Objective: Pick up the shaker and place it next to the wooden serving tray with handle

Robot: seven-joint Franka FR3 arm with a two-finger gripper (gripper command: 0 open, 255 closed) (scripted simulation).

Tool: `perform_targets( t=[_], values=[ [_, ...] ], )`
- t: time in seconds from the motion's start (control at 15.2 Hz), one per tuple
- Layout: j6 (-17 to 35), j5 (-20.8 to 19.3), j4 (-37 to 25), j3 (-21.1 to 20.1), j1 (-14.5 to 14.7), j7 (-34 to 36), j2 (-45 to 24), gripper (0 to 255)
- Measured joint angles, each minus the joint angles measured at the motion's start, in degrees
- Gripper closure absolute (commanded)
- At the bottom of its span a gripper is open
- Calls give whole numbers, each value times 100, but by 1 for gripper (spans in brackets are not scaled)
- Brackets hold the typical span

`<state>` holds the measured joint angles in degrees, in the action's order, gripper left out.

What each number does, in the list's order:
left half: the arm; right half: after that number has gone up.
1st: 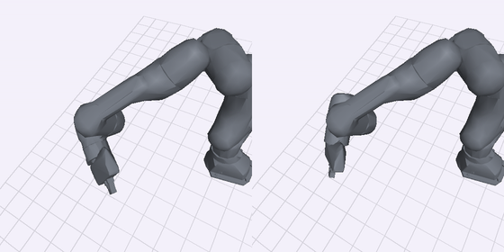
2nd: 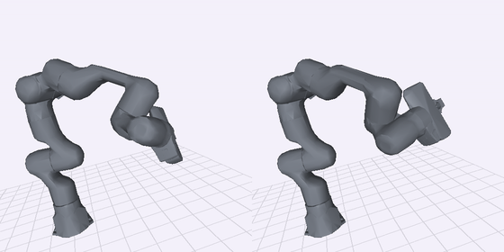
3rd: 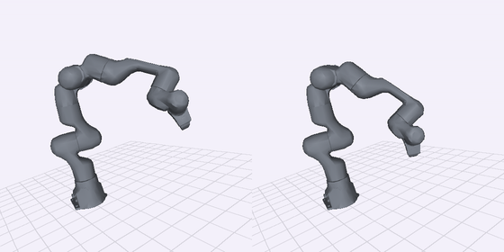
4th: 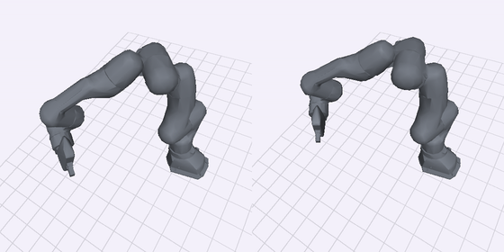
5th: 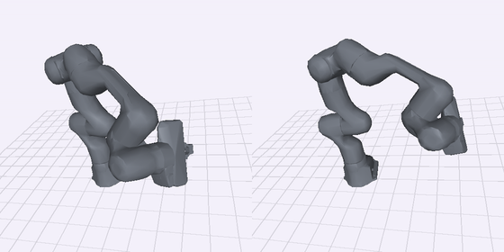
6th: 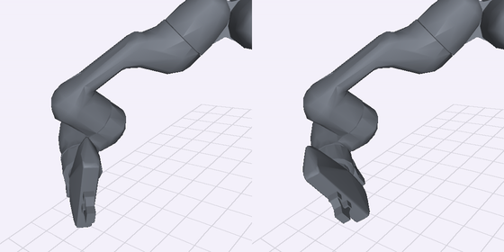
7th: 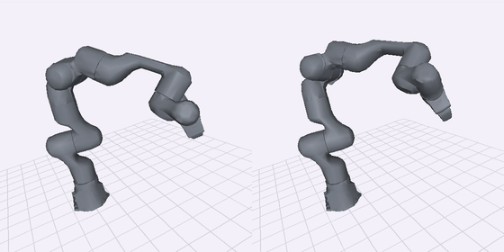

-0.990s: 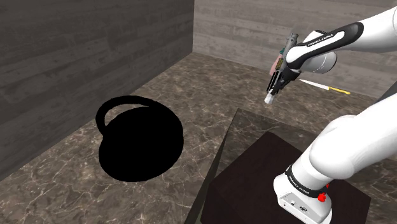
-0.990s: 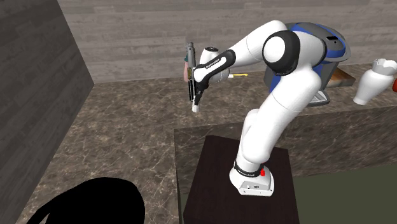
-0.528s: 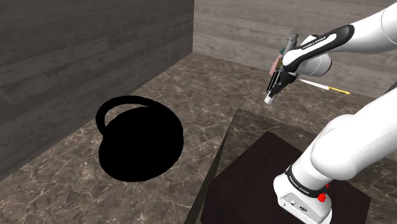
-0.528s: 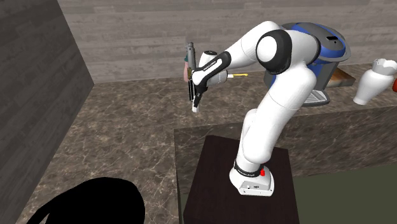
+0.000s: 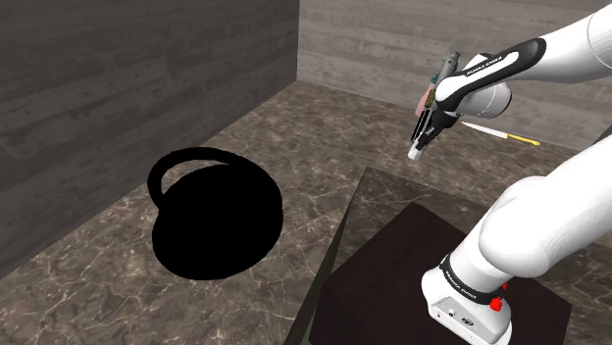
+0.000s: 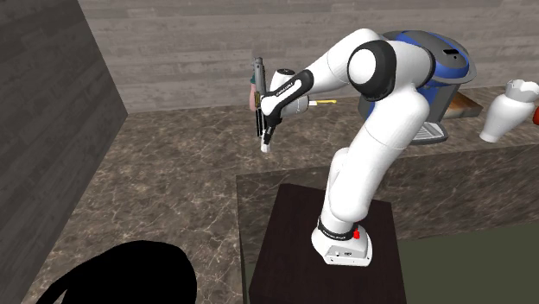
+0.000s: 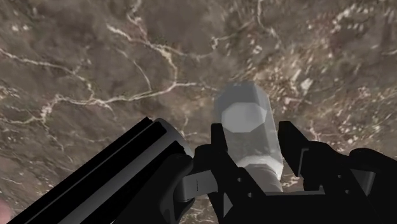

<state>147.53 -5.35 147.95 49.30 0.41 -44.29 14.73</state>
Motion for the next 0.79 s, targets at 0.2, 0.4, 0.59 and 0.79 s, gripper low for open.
perform_targets(
  t=[0.2,0.4,0.59,0.79],
  values=[
    [0,0,-1,2,-1,-1,-1,255],
    [-31,-36,-2,-26,-26,32,34,255],
    [-281,-209,-85,-166,-154,179,228,255],
    [-552,-359,-178,-320,-270,327,429,255]
  ],
)
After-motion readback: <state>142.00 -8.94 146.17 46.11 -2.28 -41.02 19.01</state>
